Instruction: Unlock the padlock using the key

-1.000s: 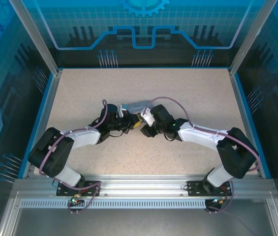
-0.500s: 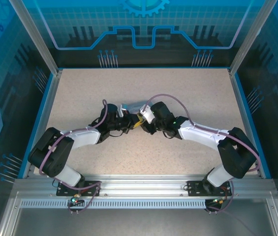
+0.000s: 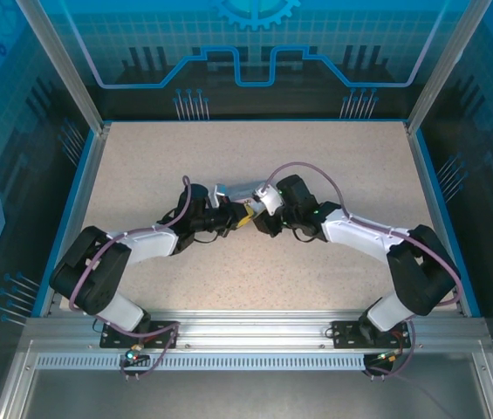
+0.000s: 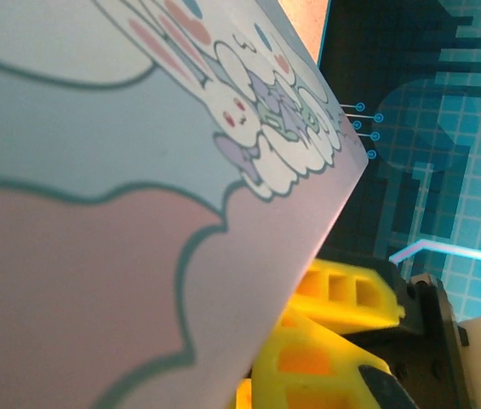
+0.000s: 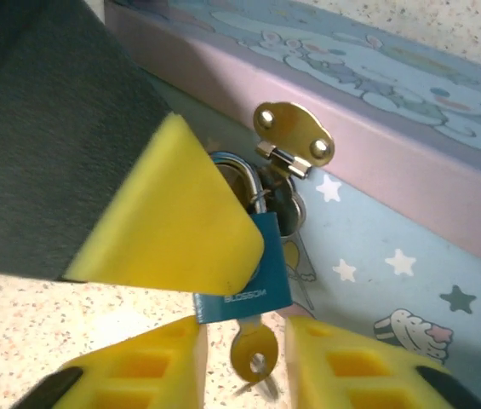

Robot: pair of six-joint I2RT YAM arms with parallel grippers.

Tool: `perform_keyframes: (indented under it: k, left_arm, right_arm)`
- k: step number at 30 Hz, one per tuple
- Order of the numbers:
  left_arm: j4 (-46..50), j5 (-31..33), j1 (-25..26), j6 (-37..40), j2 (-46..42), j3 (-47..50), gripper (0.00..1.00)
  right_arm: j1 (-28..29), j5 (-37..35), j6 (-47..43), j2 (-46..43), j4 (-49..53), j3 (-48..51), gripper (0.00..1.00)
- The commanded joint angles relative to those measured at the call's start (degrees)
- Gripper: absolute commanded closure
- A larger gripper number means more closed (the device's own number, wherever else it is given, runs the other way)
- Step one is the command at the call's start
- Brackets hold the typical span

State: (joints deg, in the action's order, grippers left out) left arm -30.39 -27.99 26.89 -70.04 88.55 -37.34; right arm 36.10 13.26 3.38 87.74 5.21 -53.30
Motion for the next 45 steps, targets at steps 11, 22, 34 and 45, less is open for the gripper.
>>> perform_keyframes:
  k: [11, 22, 34, 45]
  left_arm:
    - [3.6, -0.4, -0.1, 8.3, 0.9, 0.2, 1.0]
    - [7.1, -1.2, -0.1, 14.2, 3.9, 0.6, 0.41]
    - [15.4, 0.6, -0.2, 18.6, -2.9, 1.4, 0.04]
    - [27.6, 5.7, -3.7, 24.1, -13.0, -0.5, 0.01]
  right_arm:
    - [-9.2, 11.0, 17.2, -12.6, -7.4, 8.9, 0.46]
    - [-8.0, 9.2, 32.0, -9.4, -14.5, 12.6, 0.41]
    - [-2.7, 6.3, 36.5, -4.2, -18.5, 13.5, 0.41]
    - [-1.4, 2.4, 38.9, 1.8, -20.4, 13.1, 0.4]
